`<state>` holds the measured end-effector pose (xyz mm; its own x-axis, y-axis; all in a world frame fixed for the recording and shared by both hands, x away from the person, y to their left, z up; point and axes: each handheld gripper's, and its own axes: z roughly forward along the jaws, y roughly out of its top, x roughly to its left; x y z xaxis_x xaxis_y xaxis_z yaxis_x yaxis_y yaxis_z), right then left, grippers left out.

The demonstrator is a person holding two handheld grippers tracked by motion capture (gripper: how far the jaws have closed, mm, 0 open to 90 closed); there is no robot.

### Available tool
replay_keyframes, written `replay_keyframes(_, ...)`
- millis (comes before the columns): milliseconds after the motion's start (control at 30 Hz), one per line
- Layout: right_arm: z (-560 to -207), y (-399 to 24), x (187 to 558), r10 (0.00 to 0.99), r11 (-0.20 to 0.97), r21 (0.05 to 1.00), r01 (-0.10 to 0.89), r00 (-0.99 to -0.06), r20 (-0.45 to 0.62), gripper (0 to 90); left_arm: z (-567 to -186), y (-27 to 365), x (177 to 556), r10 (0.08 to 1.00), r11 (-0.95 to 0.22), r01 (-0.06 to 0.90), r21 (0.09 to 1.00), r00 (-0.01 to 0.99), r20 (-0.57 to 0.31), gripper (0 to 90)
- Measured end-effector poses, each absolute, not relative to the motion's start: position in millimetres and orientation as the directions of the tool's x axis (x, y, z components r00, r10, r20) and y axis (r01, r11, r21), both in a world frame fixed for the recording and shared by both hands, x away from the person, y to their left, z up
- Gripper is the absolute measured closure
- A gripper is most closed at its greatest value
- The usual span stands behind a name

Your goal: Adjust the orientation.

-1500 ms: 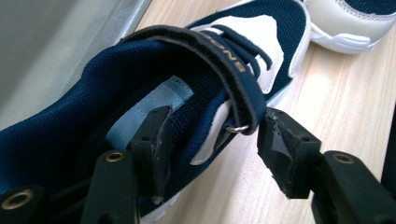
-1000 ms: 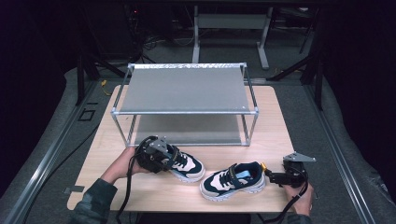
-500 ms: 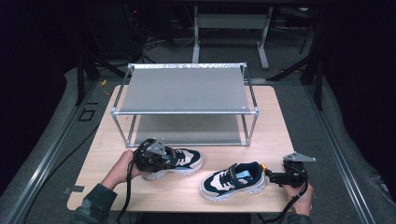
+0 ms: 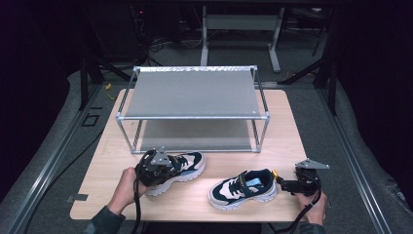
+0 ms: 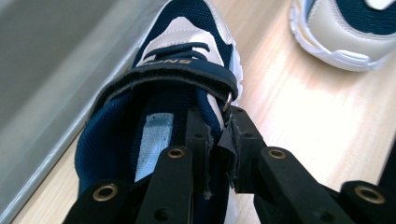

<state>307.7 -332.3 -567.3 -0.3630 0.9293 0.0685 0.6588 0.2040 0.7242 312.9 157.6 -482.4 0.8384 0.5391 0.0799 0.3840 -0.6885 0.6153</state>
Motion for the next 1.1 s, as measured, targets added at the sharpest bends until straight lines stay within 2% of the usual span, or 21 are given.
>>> replay_keyframes(200, -567.4, -332.4, 307.8, 0.929, 0.204, 0.724, 0.659, -0.363, 0.069, 6.5, -491.7, 155.0, 309.4, 0.548, -0.674, 0.393, 0.626, 0.834, 0.067, 78.7)
replay_keyframes(267, -567.3, -332.4, 307.7, 0.929, 0.203, 0.724, 0.659, -0.362, 0.069, 6.5, -491.6, 153.0, 307.6, 0.527, -0.692, 0.374, 0.618, 0.846, 0.078, 74.6)
replay_keyframes(433, -568.1, -332.4, 308.0, 0.929, 0.197, 0.732, 0.652, -0.363, 0.073, 6.4, -484.0, 155.1, 306.1, 0.533, -0.681, 0.373, 0.631, 0.843, 0.077, 40.4)
replay_keyframes(533, -567.9, -332.9, 307.9, 0.929, 0.19, 0.734, 0.651, -0.361, 0.079, 6.4, -478.0, 161.5, 304.0, 0.549, -0.654, 0.381, 0.654, 0.833, 0.064, 25.9)
replay_keyframes(600, -567.9, -332.9, 307.9, 0.929, 0.19, 0.734, 0.652, -0.361, 0.081, 6.4, -475.5, 165.0, 302.9, 0.552, -0.644, 0.38, 0.664, 0.831, 0.059, 22.3)
replay_keyframes(633, -567.9, -332.5, 307.9, 0.927, 0.192, 0.735, 0.651, -0.365, 0.081, 6.2, -472.6, 170.5, 300.9, 0.563, -0.63, 0.382, 0.676, 0.824, 0.059, 14.8)
replay_keyframes(800, -567.8, -333.0, 307.8, 0.927, 0.19, 0.736, 0.649, -0.365, 0.083, 6.0, -471.4, 186.3, 300.8, 0.6, -0.591, 0.402, 0.699, 0.798, 0.048, 6.2)
replay_keyframes(867, -567.8, -333.2, 307.9, 0.928, 0.19, 0.736, 0.65, -0.364, 0.082, 5.9, -476.8, 195.6, 301.6, 0.627, -0.565, 0.428, 0.706, 0.778, 0.03, 0.0)
replay_keyframes(1100, -567.7, -333.6, 307.9, 0.928, 0.186, 0.736, 0.651, -0.362, 0.086, 5.8, -496.2, 208.6, 301.6, 0.656, -0.507, 0.463, 0.726, 0.754, -0.023, 0.0)
